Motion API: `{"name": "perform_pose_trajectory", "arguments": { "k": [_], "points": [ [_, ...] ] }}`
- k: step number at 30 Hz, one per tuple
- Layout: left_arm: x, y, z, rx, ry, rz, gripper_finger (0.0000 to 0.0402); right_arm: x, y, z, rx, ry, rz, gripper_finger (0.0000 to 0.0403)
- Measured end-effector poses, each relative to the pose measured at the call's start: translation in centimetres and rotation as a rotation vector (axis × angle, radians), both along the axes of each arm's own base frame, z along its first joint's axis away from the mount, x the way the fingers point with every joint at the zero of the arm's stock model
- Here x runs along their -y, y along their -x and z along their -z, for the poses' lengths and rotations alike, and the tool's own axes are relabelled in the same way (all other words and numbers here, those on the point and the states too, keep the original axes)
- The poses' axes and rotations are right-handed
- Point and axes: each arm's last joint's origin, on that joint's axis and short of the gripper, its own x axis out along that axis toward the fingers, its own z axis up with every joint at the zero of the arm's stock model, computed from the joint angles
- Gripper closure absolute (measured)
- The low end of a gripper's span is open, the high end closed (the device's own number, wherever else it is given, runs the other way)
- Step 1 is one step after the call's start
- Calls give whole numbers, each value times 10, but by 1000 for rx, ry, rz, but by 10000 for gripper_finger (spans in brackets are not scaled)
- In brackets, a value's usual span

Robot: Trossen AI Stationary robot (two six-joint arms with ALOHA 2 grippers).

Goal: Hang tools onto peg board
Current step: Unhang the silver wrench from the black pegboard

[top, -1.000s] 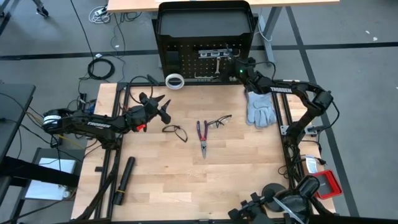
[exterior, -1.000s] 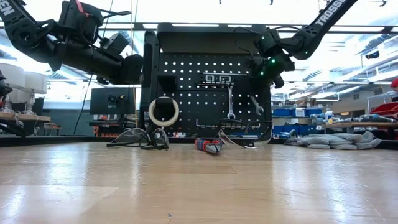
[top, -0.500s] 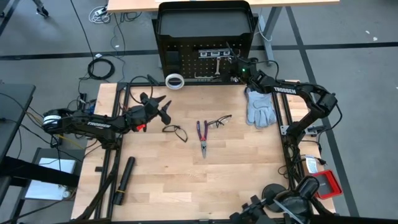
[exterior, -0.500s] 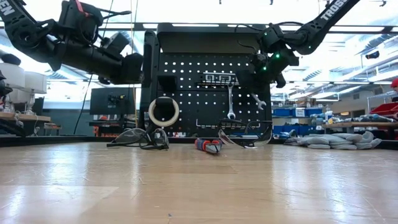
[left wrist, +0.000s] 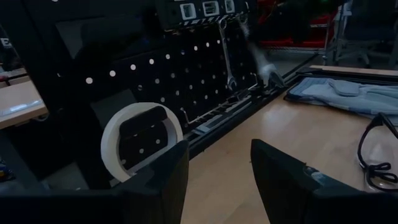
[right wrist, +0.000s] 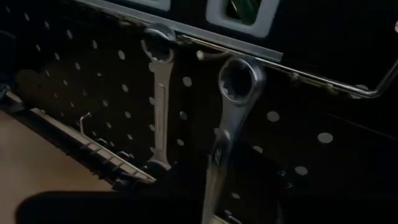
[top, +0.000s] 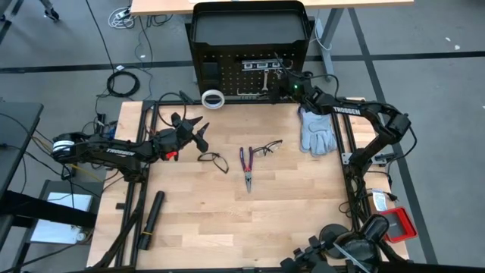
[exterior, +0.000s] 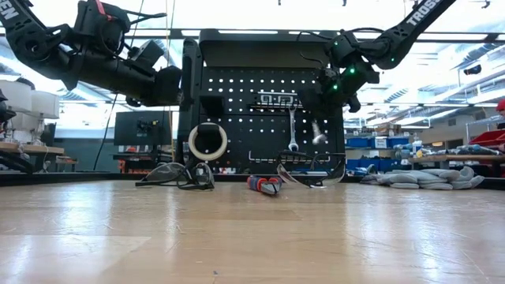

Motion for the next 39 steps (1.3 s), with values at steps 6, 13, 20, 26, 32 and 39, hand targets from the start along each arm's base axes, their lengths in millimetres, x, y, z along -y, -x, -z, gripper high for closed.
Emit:
{"name": "perform_pose_trajectory", "arguments": {
  "k": [6,13,20,26,32,39],
  "points": [
    [0,0,0,1,0,0,224,1,1,0,-11,11,34,269],
    [0,0,0,2,-1,0,224,-13,-7,5,53,97,54,263],
    [0,0,0,2,-1,0,224,-28,-10,11,57,199,126,261],
    [0,0,0,3,3,0,224,-27,-13,5,67,209,116,261],
    [0,0,0,3,2,0,224,-36,-31,-17,55,274,38,262],
    [0,0,0,0,2,-1,224,-59,-56,-46,89,342,-8,263]
  ]
}}
